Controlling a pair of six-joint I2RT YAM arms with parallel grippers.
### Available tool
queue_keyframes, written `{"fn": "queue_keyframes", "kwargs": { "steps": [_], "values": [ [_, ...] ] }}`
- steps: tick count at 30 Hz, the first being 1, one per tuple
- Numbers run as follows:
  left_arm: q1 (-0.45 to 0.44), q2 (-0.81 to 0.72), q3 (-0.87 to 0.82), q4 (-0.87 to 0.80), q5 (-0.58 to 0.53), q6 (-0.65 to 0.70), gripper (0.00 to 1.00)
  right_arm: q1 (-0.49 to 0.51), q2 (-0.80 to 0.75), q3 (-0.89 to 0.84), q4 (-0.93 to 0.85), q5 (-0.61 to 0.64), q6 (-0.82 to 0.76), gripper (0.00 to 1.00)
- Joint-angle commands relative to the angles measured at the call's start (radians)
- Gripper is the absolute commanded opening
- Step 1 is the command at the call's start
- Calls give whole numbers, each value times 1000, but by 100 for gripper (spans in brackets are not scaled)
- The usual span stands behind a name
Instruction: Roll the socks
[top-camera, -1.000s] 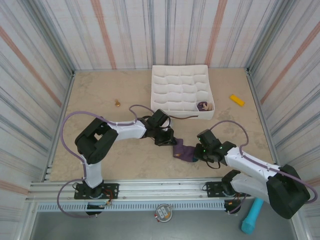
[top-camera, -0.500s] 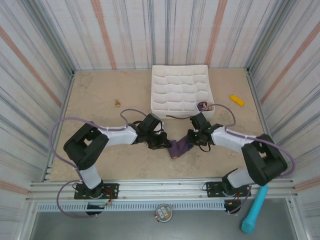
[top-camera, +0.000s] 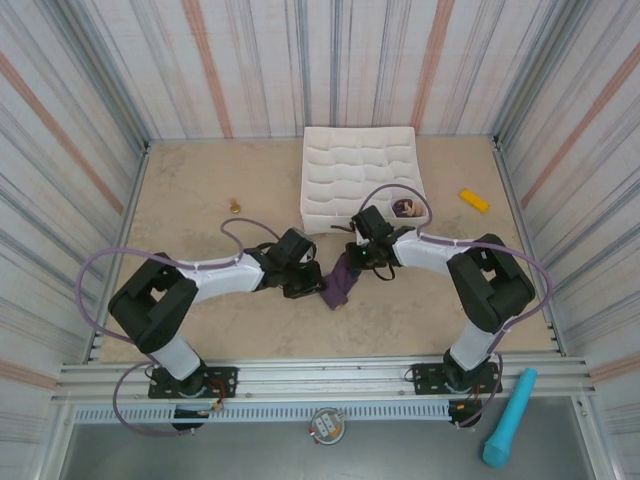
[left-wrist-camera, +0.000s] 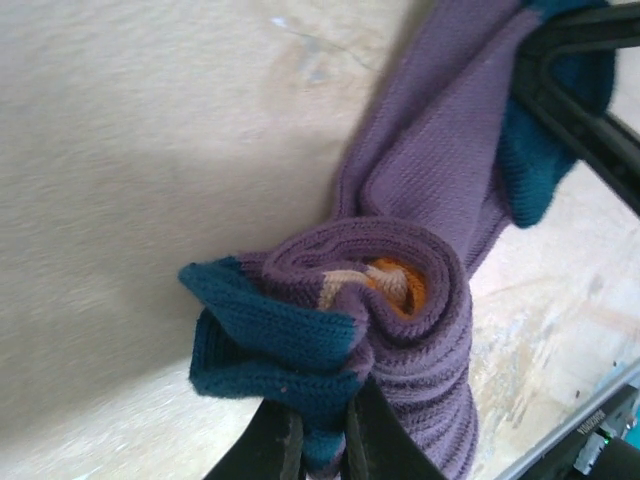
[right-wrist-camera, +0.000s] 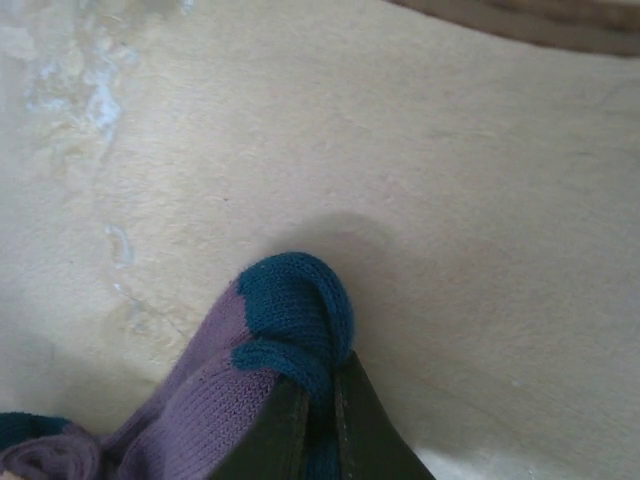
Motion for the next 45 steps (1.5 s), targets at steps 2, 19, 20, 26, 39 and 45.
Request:
{"fn": "queue_keyframes", "kwargs": {
  "steps": [2,19,20,26,39,45],
  "values": [
    [9,-29,-45,-133,-67,-62,0,5,-39,24,22,23,-49,21],
    [11,-52,-37,-187,-63,-130,0,429,-452,-266,83,389,-55,79],
    [11,-47,-32,-188,-61,-131,0,466,-454,-284,100,423,-54,77],
    [11,-35,-11,-209,-53,-129,0,596,-372,-306,172,492,-41,70],
    [13,-28,-19,-198,-43,-138,0,611,-174,-297,316,505,-10,59],
    [16,-27,-21,-191,-35,-142,0,597,-136,-302,318,464,31,26]
  ]
}}
